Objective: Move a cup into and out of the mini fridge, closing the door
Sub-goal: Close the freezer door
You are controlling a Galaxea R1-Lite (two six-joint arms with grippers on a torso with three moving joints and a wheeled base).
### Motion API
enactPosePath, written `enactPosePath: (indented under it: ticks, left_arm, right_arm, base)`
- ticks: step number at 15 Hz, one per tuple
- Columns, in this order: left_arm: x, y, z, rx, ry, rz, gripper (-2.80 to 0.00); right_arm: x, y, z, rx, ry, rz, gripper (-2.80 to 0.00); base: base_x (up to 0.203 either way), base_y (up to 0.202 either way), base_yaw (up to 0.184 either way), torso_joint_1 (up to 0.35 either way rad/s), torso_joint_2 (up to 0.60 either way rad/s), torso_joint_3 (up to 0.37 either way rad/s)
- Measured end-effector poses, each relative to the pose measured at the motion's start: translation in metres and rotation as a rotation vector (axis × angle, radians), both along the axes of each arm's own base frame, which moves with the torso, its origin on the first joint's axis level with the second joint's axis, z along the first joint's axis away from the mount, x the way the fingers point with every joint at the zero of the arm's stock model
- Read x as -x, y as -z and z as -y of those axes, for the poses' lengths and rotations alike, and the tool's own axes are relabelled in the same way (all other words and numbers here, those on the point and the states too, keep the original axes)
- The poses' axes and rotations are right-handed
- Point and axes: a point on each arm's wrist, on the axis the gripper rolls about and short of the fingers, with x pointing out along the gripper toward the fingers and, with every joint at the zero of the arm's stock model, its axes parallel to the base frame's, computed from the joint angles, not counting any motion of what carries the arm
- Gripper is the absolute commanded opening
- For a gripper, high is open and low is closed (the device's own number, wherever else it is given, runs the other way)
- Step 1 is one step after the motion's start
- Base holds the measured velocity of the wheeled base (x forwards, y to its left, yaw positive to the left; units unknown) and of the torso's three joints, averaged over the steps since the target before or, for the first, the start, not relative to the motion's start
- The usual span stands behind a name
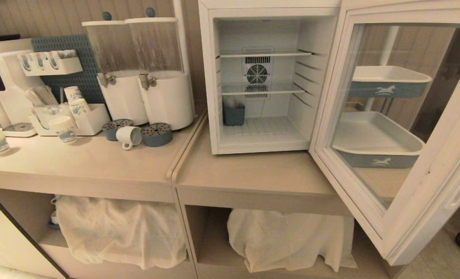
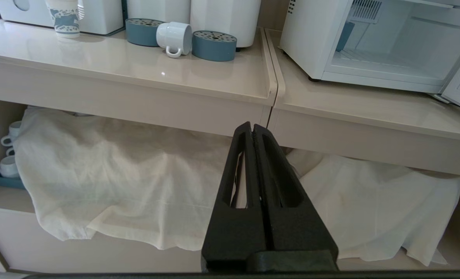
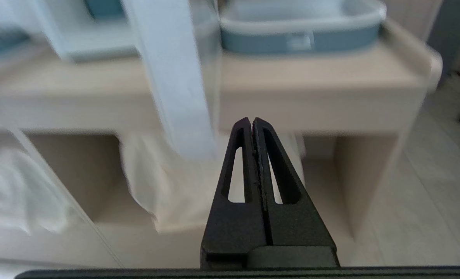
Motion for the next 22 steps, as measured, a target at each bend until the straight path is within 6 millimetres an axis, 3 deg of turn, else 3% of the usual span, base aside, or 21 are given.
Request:
enactPosePath:
  ticks: [5, 9, 11, 16, 19, 22]
  left_arm:
    - [0.0, 0.0, 0.0, 0.0, 0.002, -0.001, -2.8]
    - [0.0, 0.0, 0.0, 0.001, 0.0, -0.001, -2.8]
    - [0.0, 0.0, 0.0, 0.001, 0.001, 0.0, -2.8]
    - [0.0, 0.0, 0.0, 0.001, 0.0, -0.001, -2.8]
    - [0.0, 0.0, 0.0, 0.001, 0.0, -0.001, -2.8]
    - [0.0, 0.0, 0.0, 0.001, 0.002, -0.001, -2.8]
  right_arm:
    - [0.038, -0.1, 0.001, -0.096, -0.025, 0.167, -2.8]
    - [0.019, -0.186, 0.011, -0.193, -0.104, 0.157, -2.8]
    - [0.0, -0.215, 0.011, -0.252, -0.164, 0.085, -2.8]
    - [-0.056, -0.246, -0.003, -0.427, -0.083, 0.044, -2.8]
    - [-0.078, -0.245, -0.005, -0.509, 0.032, 0.028, -2.8]
    - [-0.1, -0.233, -0.002, -0.462, 0.067, 0.0, -2.8]
  base:
    - [0.0, 0.0, 0.0, 0.0, 0.0, 0.0]
    - [0.0, 0.0, 0.0, 0.0, 0.0, 0.0]
    - [0.0, 0.0, 0.0, 0.0, 0.0, 0.0]
    - [0.0, 0.0, 0.0, 0.0, 0.0, 0.0]
    - [0.0, 0.0, 0.0, 0.0, 0.0, 0.0]
    - [0.0, 0.0, 0.0, 0.0, 0.0, 0.0]
